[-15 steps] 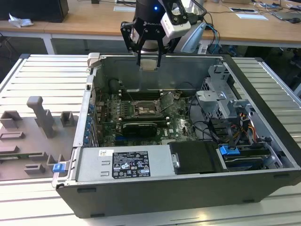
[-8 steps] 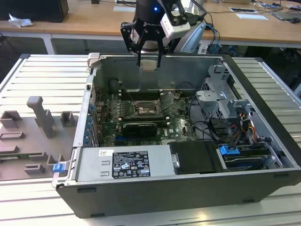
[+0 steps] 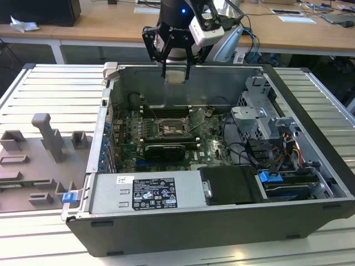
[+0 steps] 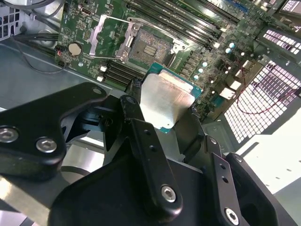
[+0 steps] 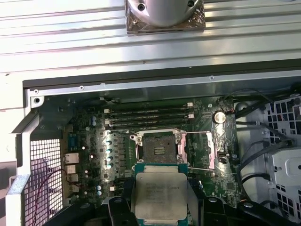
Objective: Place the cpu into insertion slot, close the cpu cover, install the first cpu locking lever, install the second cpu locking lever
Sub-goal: 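Place the cpu into insertion slot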
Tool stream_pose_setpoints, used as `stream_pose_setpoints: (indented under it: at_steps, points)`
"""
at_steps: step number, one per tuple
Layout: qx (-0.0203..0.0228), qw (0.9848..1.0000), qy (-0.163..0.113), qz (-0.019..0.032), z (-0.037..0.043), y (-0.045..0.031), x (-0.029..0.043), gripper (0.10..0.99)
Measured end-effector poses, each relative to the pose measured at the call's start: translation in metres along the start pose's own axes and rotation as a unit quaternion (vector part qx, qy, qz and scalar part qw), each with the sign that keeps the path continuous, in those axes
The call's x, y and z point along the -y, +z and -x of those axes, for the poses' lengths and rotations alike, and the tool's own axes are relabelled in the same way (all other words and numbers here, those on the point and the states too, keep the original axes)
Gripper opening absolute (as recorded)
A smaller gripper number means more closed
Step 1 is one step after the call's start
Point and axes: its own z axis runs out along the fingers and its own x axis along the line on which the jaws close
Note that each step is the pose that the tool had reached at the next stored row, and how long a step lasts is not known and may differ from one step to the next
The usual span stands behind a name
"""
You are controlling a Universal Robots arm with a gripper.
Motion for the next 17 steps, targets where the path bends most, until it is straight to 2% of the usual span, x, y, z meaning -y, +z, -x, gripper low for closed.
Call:
stream_pose_setpoints:
  at_steps: [17]
  points:
    - [0.0004,1.0,0.005,0.0001,0.0,0.0014,0.0001,0.533]
